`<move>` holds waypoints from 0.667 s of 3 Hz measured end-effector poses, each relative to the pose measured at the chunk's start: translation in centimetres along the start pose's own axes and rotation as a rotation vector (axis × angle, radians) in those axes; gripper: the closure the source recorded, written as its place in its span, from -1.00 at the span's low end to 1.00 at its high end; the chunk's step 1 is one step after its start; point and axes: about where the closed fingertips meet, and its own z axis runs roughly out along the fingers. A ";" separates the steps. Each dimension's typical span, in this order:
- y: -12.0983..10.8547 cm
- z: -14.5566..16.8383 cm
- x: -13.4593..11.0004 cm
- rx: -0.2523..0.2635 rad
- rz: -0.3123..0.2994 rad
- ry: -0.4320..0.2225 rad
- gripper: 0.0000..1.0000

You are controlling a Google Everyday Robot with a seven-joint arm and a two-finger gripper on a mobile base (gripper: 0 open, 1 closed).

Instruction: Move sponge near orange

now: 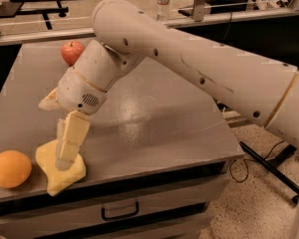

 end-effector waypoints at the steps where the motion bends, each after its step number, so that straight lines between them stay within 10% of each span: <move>1: 0.9 -1.1 0.4 -0.005 -0.004 0.007 -1.00; 2: 3.4 -3.9 1.1 0.009 -0.003 0.026 -1.00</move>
Offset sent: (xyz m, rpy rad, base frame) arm -0.0191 -0.1118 0.0449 -0.0399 -0.0515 -0.0469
